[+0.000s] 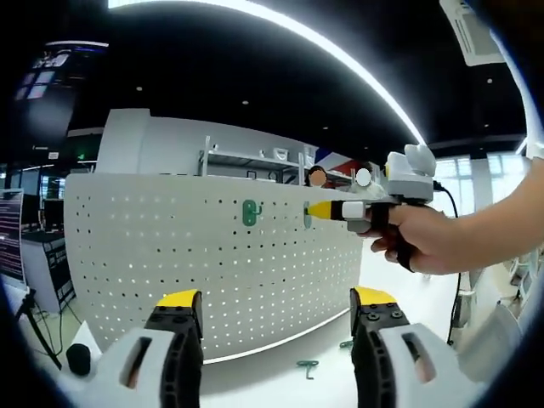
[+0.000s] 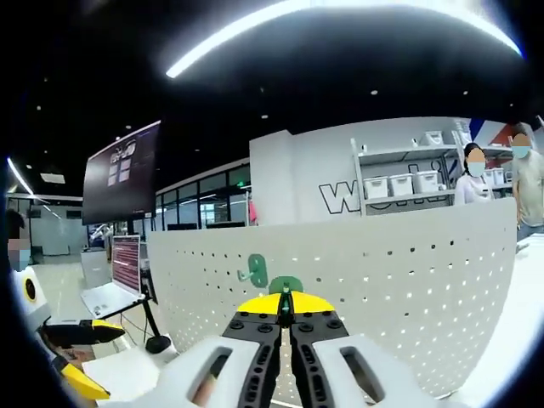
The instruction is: Insert the hook assembly into the mounting plate slot until the hook locks in place.
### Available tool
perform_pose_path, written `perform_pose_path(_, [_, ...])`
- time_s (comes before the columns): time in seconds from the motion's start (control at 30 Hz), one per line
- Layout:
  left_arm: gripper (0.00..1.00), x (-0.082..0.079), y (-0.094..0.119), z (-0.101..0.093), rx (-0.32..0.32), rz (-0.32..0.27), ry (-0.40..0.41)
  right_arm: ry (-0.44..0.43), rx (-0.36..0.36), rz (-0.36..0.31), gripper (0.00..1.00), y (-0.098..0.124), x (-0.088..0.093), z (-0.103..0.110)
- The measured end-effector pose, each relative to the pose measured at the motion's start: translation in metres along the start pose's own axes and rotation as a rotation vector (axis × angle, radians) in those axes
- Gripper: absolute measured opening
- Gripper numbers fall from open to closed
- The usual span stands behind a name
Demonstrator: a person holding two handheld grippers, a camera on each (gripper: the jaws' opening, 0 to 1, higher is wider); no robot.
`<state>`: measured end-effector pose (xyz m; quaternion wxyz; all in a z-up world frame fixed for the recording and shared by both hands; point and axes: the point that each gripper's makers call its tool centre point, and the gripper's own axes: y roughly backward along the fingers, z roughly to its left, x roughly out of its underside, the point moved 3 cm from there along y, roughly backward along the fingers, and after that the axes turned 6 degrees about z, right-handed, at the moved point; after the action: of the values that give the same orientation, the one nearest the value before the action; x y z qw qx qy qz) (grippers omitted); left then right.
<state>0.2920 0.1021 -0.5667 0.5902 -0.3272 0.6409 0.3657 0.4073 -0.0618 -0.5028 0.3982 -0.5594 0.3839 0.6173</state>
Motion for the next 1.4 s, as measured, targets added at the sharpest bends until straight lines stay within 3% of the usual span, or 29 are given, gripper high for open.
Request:
perform_pose_path(0.37, [0.72, -0.002, 0.002, 0.004, -0.011, 0.004, -0.006, 0.002, 0.014, -0.022, 0.0, -0.02, -0.005, 0.0])
perform_pose_path(0.83, [0.72, -0.006, 0.006, 0.004, -0.013, 0.006, -0.024, 0.076, 0.037, -0.051, 0.0, -0.043, -0.013, -0.004])
perform_pose_path(1.4, [0.7, -0.006, 0.011, 0.012, -0.037, 0.019, -0.022, 0.046, 0.024, -0.054, 0.0, -0.059, -0.011, -0.007])
